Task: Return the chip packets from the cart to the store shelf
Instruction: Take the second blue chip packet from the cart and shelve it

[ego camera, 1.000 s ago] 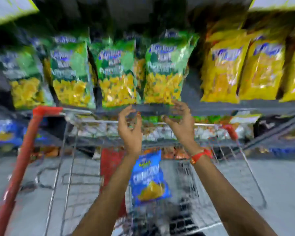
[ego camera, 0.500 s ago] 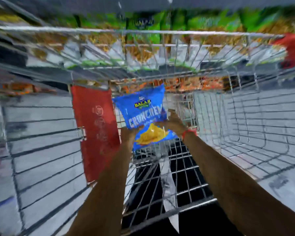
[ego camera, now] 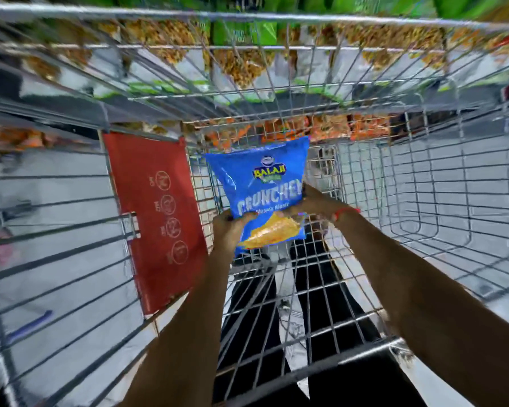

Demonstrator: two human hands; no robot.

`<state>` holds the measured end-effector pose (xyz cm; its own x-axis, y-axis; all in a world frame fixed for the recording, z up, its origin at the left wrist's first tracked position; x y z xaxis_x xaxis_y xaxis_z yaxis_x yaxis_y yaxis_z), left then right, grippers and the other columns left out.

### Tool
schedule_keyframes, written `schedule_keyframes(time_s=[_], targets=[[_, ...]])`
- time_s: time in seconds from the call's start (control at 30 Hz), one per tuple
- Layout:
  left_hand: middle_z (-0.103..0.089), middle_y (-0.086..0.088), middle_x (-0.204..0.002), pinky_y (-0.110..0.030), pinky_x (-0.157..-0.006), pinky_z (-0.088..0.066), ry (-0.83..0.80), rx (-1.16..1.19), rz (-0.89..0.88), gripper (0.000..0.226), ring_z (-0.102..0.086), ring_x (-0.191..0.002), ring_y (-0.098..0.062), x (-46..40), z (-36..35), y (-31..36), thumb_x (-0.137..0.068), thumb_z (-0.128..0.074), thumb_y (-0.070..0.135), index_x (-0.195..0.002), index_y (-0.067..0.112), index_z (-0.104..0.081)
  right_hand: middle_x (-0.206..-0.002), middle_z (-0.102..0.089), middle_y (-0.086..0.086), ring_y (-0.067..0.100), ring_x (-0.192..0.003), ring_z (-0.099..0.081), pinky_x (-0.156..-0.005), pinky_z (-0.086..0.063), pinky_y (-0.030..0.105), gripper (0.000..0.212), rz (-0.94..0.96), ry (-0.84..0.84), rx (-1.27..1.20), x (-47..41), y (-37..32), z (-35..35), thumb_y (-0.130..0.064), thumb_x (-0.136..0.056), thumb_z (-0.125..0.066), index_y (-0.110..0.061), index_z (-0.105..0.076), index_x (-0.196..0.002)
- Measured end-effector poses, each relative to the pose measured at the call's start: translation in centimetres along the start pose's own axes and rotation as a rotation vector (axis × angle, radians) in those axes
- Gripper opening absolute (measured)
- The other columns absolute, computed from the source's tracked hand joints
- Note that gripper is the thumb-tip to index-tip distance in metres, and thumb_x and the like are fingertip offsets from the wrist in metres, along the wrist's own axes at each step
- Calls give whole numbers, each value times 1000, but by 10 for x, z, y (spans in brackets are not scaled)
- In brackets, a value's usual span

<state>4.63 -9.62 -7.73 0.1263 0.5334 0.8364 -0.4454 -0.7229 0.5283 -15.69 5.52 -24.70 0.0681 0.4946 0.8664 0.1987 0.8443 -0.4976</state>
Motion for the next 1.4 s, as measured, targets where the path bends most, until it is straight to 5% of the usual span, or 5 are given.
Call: schedule_keyframes(time_s=[0.17,0.37,0.57,0.87,1.4], targets=[[-73,11,-63,-20,-65,-56,-186,50,-69,19,-69,-65,-8,30,-14,28,-70,-70,2,-81,17,-70,-124,-63,9,22,-106,-64,-88,-56,35,53,100,38,-179,144,-144,-30,6,-71,-73,-24,-50,-108],[-75,17,-71,-22,-69,-57,-302,107,-224,35,-70,-71,-2,83,-27,90,-68,-69,11,-102,17,-61,-118,-57,40,61,-104,-54,-88,-41,76,54,267,197,-229,206,-191,-14,-31,-50,-88,-16,-69,-98],[-71,23,-61,-15,-61,-55,-419,-15,-453,44,-67,-63,7,152,-38,157,-66,-67,-15,-85,24,-58,-119,-67,12,29,-111,-64,-90,-57,41,48,524,343,-307,310,-247,6,-3,-68,-79,-7,-64,-113],[-70,22,-56,-13,-53,-53,-440,59,-877,52,-63,-55,8,279,-63,299,-37,-77,0,-80,22,-60,-104,-71,27,39,-96,-68,-89,-51,63,56,860,573,-393,481,-333,43,-28,-43,-87,-11,-70,-93],[-75,8,-84,-26,-68,-58,-677,56,-1416,64,-70,-83,-14,524,-156,484,-39,-83,9,-99,20,-65,-85,-77,2,18,-79,-72,-69,-61,27,32,1448,777,-462,734,-433,149,-8,-60,-79,-15,-72,-91]])
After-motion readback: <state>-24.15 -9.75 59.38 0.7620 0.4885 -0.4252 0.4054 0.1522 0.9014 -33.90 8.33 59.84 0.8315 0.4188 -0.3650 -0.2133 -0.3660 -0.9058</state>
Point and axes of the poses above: each hand's wrist, its own x-axis away from the middle knuckle, its own z-axis out of the back of the hand, y = z × x, the point moved 6 cm from there along -x, towards the middle knuckle
